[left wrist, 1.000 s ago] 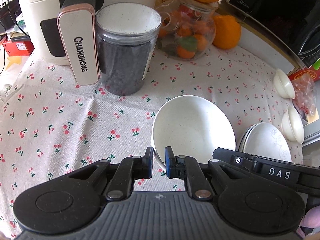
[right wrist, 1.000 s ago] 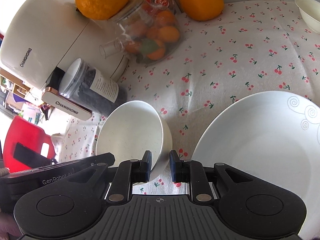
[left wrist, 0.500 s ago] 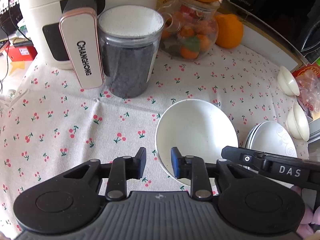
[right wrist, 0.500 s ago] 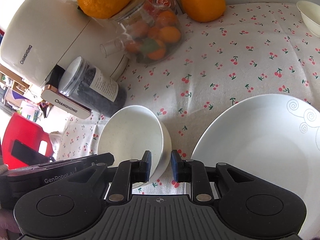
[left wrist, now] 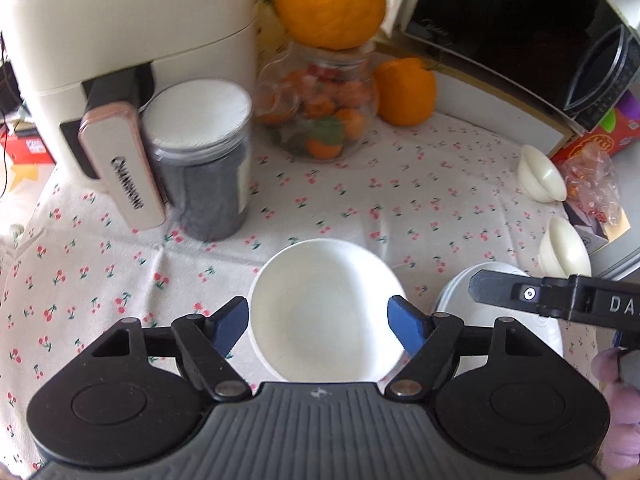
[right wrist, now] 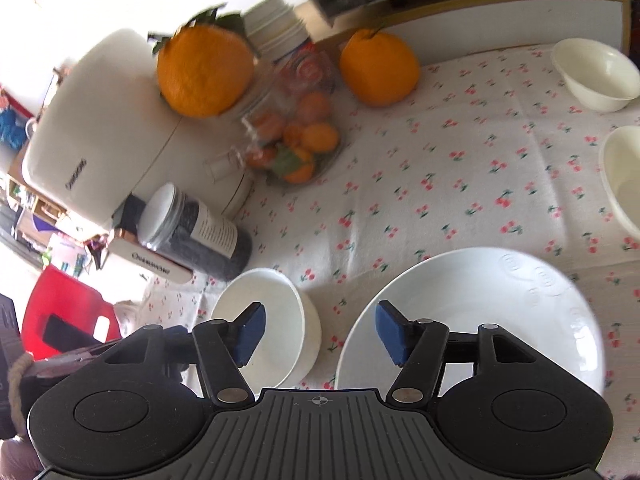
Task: Organize plates and bowls
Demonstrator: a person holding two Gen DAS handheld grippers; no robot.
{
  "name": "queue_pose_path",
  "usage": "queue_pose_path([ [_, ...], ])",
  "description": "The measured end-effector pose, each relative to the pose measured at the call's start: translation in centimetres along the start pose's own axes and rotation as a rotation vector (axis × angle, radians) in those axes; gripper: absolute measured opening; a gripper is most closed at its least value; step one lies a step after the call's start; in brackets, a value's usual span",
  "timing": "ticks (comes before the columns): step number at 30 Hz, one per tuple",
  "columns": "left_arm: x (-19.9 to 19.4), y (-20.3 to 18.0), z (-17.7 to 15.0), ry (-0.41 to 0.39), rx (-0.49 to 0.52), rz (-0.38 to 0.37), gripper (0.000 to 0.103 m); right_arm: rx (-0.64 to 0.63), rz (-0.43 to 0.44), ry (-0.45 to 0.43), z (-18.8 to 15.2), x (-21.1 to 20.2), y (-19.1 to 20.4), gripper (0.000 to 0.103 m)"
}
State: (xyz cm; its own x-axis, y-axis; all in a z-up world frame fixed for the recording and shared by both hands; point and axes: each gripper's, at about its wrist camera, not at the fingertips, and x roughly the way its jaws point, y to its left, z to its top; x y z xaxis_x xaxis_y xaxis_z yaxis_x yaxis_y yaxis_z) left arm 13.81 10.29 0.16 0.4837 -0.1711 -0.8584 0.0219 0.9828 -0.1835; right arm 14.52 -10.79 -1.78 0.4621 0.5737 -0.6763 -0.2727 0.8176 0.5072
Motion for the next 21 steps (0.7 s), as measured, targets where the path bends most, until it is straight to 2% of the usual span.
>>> queue_pose_path([
  [7,-0.5,-3.9,0.2,-0.034,0.093,-0.006,0.083,0.013,-0.085,-0.09,0.6,-4.2,-2.9,0.073],
  [16,-0.8,-8.4,1.0,-0.068,0.172,-0.019,0.091,0.027,-0.154,-0.158,0.4,-7.3,-6.0,0.074],
  [19,-0.5,-10.1,1.3,-0.076,0.202,-0.024,0.093,0.044,-0.166,-0.186,0.4,-8.0,-7.3,0.083],
  [21,-0.2,-11.0,1.7,-0.083,0.216,-0.025,0.095,0.057,-0.172,-0.198,0.4,-8.4,-8.4,0.084],
])
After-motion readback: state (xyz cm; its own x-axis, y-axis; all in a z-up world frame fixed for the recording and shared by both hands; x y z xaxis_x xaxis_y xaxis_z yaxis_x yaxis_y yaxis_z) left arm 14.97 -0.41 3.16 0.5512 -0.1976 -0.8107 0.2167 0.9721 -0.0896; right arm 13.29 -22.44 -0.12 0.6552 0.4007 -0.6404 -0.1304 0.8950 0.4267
